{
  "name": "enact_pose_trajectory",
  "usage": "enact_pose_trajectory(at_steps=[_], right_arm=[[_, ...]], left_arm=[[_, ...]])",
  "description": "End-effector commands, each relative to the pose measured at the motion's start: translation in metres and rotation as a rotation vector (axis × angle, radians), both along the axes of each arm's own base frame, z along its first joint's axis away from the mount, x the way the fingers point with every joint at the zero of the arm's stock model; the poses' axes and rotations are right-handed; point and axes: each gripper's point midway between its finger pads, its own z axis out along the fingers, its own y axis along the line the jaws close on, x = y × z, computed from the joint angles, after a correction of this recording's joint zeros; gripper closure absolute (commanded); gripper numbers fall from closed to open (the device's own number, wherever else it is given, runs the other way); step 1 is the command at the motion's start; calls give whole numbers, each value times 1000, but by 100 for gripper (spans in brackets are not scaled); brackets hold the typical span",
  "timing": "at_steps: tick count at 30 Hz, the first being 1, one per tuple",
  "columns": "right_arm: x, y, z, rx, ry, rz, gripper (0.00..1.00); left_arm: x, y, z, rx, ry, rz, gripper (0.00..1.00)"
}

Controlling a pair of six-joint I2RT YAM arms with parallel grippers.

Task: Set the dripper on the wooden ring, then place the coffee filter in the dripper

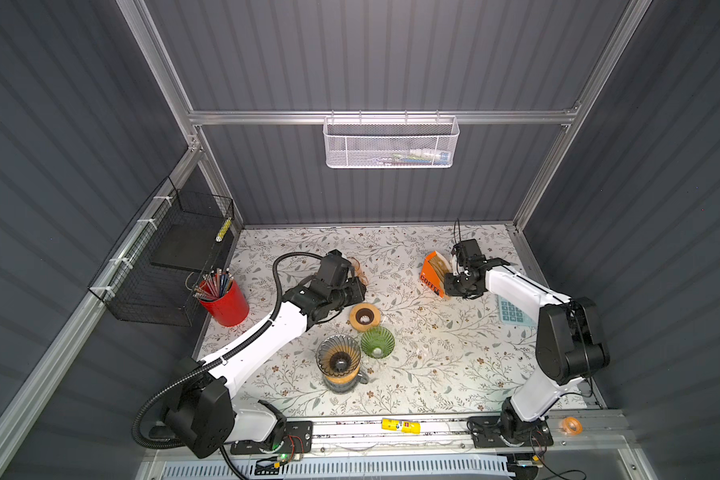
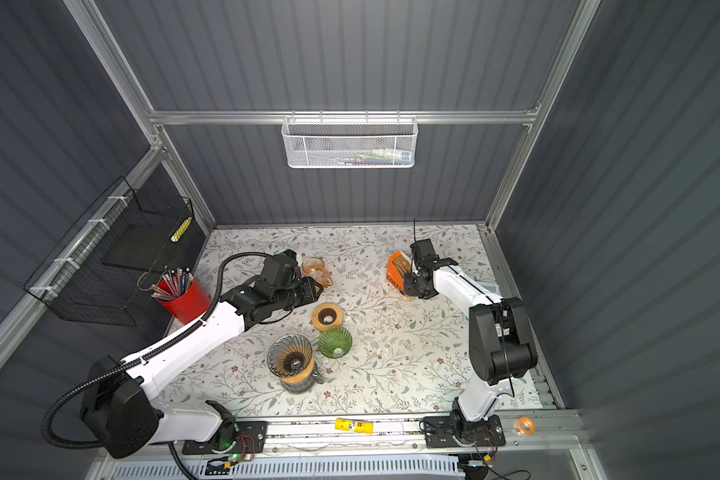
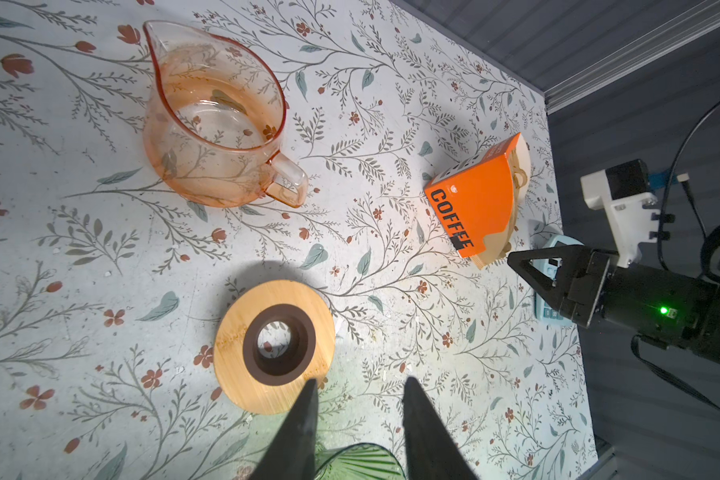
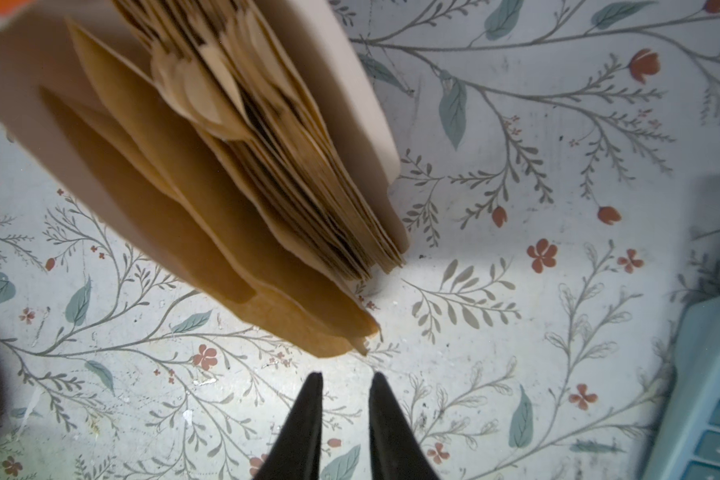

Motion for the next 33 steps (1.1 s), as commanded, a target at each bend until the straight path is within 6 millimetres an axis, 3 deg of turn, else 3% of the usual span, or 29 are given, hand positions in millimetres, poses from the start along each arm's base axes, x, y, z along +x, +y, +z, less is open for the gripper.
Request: enact_pose_trajectory(at_steps=[1, 18, 25, 33], right_arm=[[-3, 6, -5, 13, 20, 14, 77], [9, 6, -16, -11, 35, 16, 86], [11, 2, -15, -36, 28, 12, 79], [6, 9, -5, -20, 15, 27, 80]], left_arm=[[-4, 2, 2, -4, -8, -10, 65], [-5, 4, 0, 3, -5, -6, 65], [-6, 4, 1, 1, -7, -6, 65], [-6, 4, 0, 0, -5, -4, 65]])
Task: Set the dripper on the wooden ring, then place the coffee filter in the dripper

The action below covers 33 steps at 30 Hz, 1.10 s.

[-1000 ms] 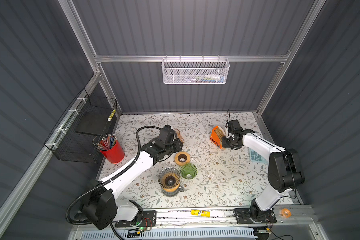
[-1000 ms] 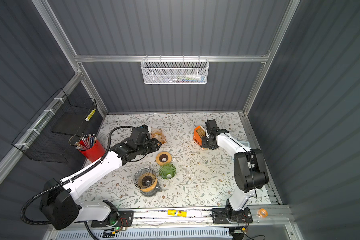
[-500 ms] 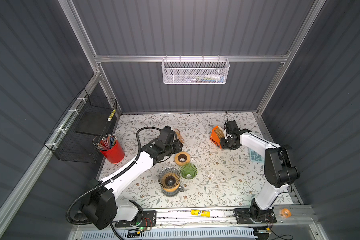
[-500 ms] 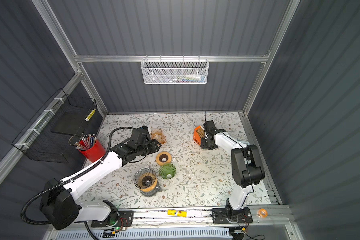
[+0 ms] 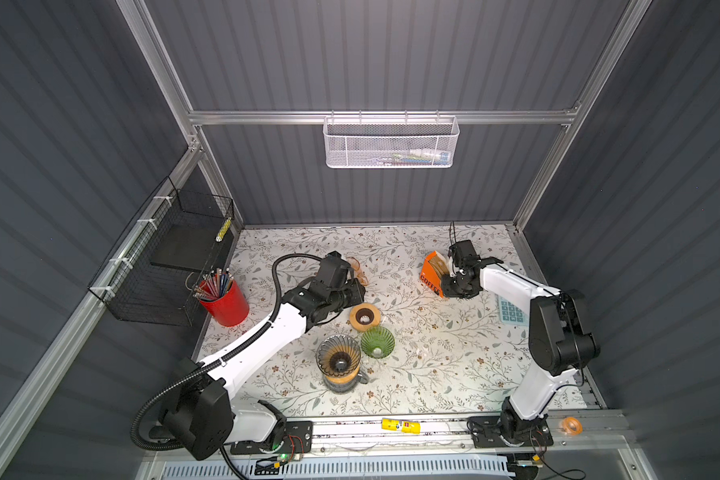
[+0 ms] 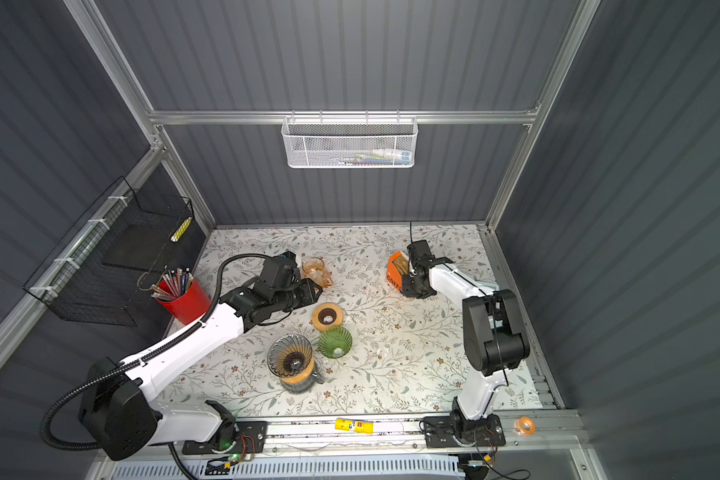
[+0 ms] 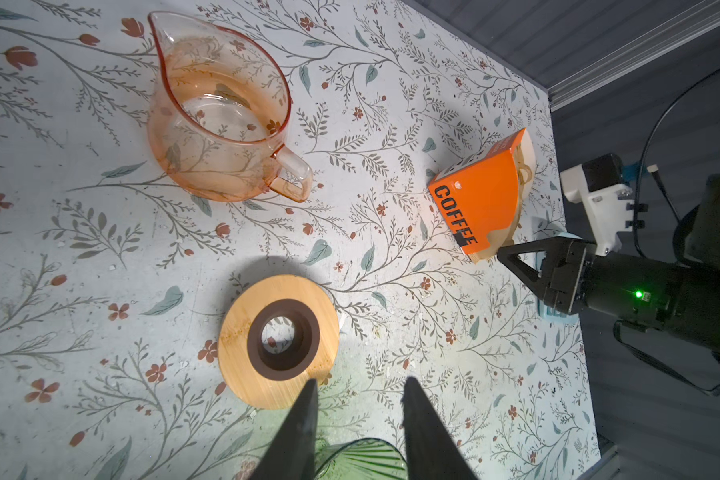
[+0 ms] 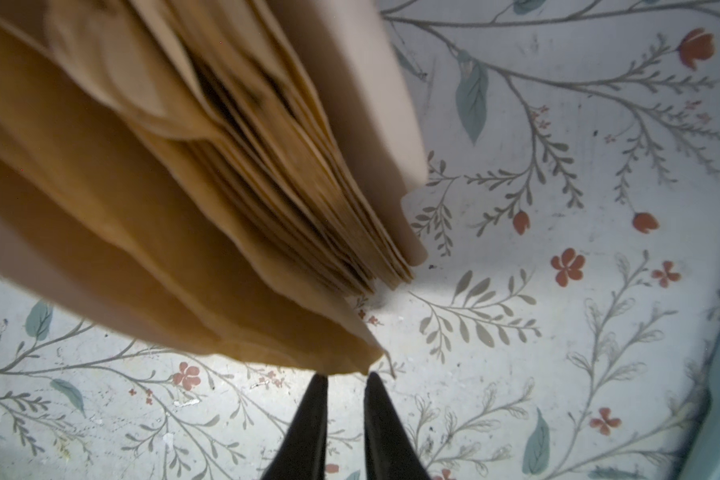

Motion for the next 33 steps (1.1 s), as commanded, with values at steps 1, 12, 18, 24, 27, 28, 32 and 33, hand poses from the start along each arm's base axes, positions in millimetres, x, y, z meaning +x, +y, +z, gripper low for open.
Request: enact_pose_trajectory(at_steps=[1, 12, 18, 24, 27, 28, 32, 33], right_arm=[[1, 8, 14, 3, -28, 19, 80], [7, 17, 15, 5, -31, 38, 80], [9, 20, 17, 9, -35, 44, 80], [9, 21, 16, 7, -32, 47, 80], [8, 22, 16, 7, -30, 49, 80], [8, 22, 17, 8, -31, 50, 80], [6, 23, 20, 10, -36, 49, 79], [5, 24, 20, 10, -37, 49, 79]], left_arm=[[-3, 2, 4, -5, -11, -4, 65], [-4, 2, 6, -13, -16, -5, 65], [-4, 2, 5, -12, -12, -4, 64], [-3, 2, 5, -10, -12, -5, 65], [-4, 2, 4, -9, -12, -5, 64], [-4, 2, 5, -9, -13, -5, 64], [-4, 2, 5, -9, -15, -5, 65], [-4, 2, 6, -9, -16, -5, 65]])
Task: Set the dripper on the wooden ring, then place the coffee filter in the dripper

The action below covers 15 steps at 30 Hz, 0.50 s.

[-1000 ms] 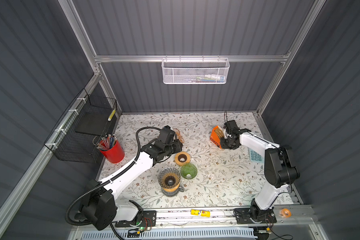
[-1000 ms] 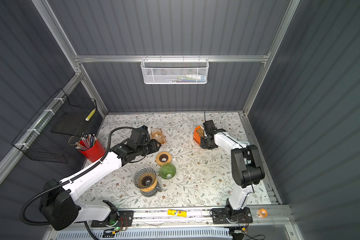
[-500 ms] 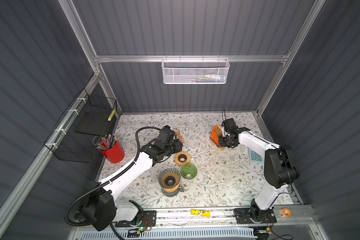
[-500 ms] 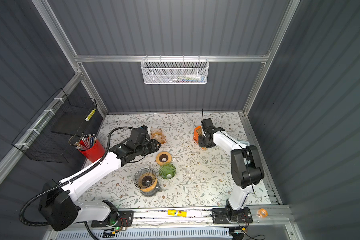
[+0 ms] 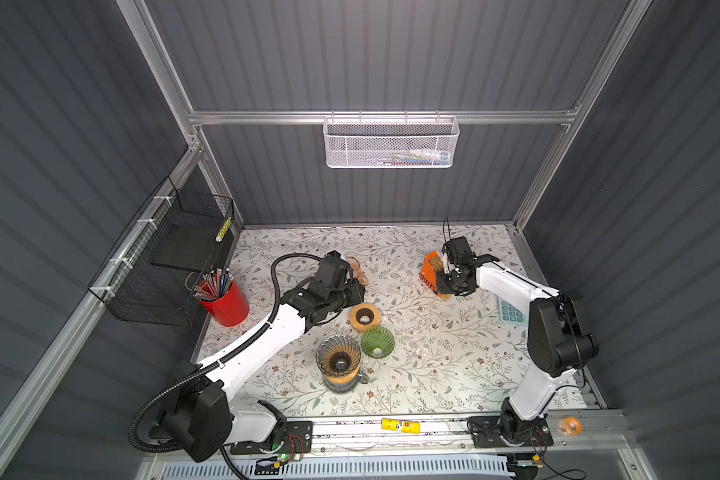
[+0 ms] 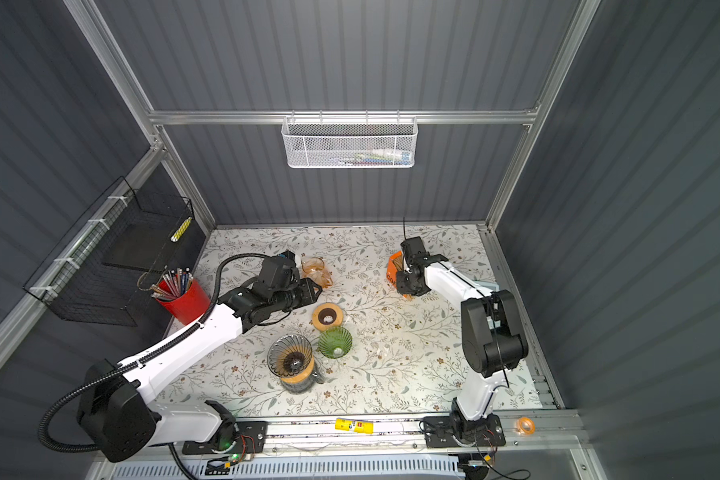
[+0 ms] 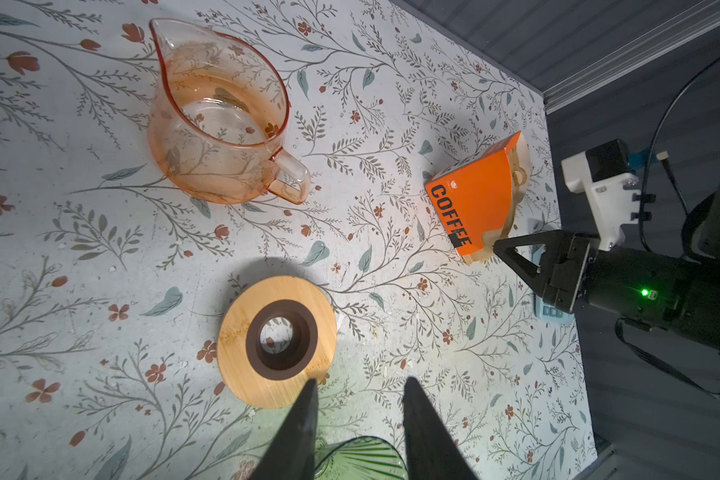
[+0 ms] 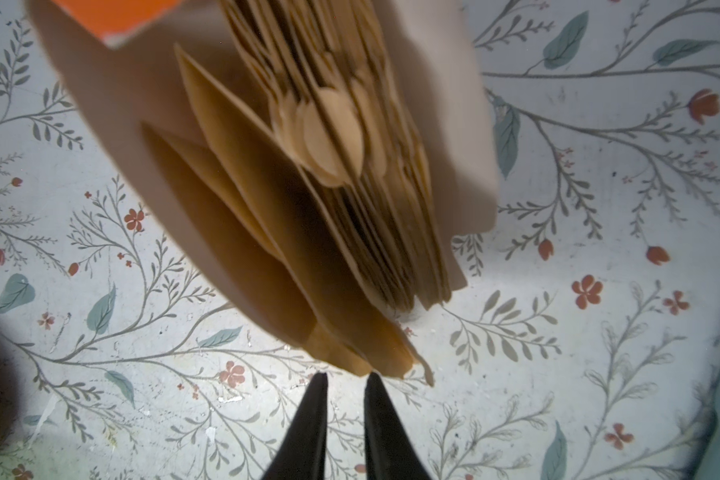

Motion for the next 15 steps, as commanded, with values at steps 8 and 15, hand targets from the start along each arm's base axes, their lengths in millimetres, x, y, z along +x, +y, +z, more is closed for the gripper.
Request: enact_pose_trajectory(at_steps=[8, 15], right_arm=[[-6, 4, 0, -8, 14, 10, 80], [-1, 4, -7, -20, 21, 11, 81]], left_arm=[[-4, 2, 4, -7, -10, -7, 65], [-4, 3, 6, -8, -14, -6, 64]])
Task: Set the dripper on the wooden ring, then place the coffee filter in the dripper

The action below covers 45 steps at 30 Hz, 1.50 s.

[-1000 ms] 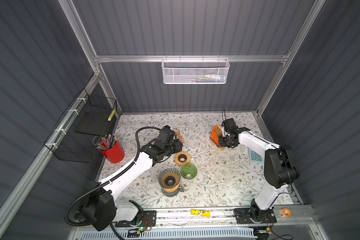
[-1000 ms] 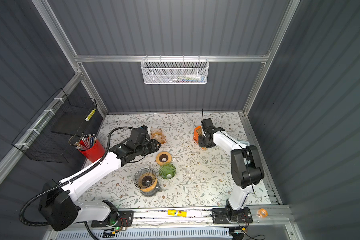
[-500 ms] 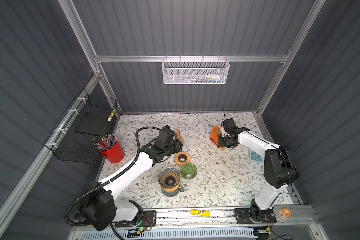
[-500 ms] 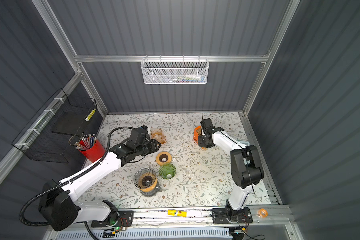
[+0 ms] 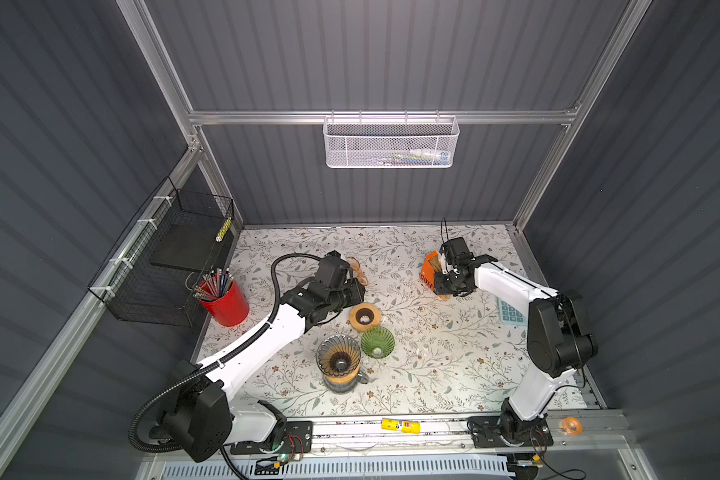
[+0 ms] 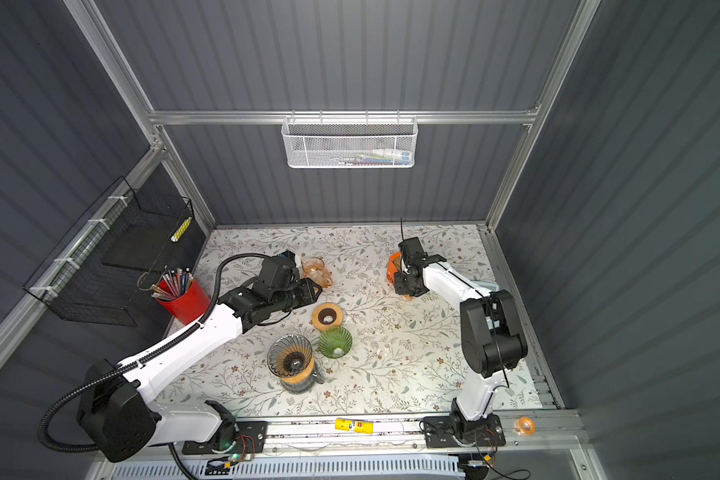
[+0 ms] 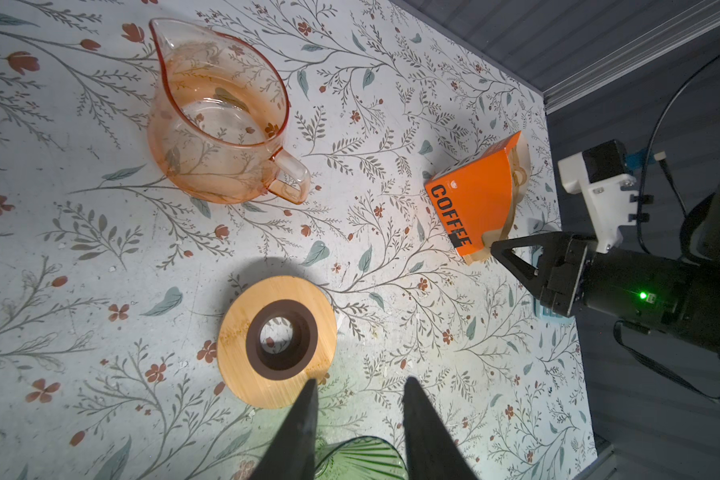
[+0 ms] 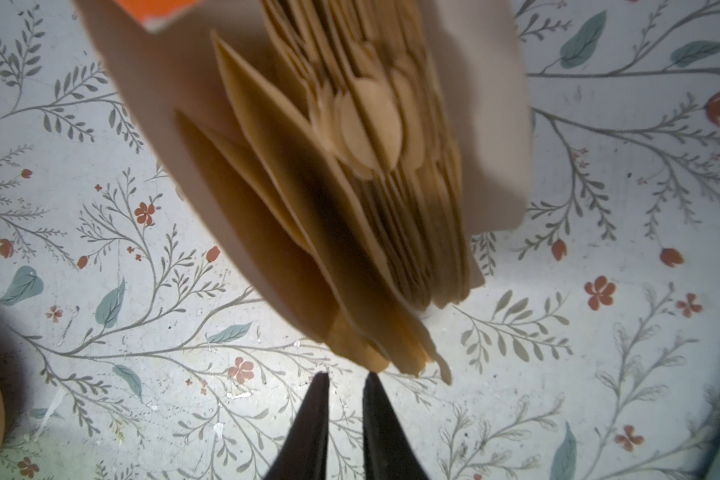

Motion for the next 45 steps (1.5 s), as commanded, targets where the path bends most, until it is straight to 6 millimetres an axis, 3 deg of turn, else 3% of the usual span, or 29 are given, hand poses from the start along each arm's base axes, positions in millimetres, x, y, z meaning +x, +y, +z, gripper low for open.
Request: enact_pose_trajectory(at_steps=[1, 26, 40, 45], right_arm=[[1, -1, -8, -22, 23, 0, 81], [12, -3, -11, -57, 13, 2, 81], [13, -4, -11, -62, 11, -1, 100], [9, -5, -3, -56, 4, -7, 100]], left_arm=[[-4, 3, 6, -7, -14, -5, 64], [-4, 3, 1, -1, -6, -2, 64], [-5, 4, 2, -3, -8, -1, 64], [-5, 4, 3, -3, -9, -1, 64]])
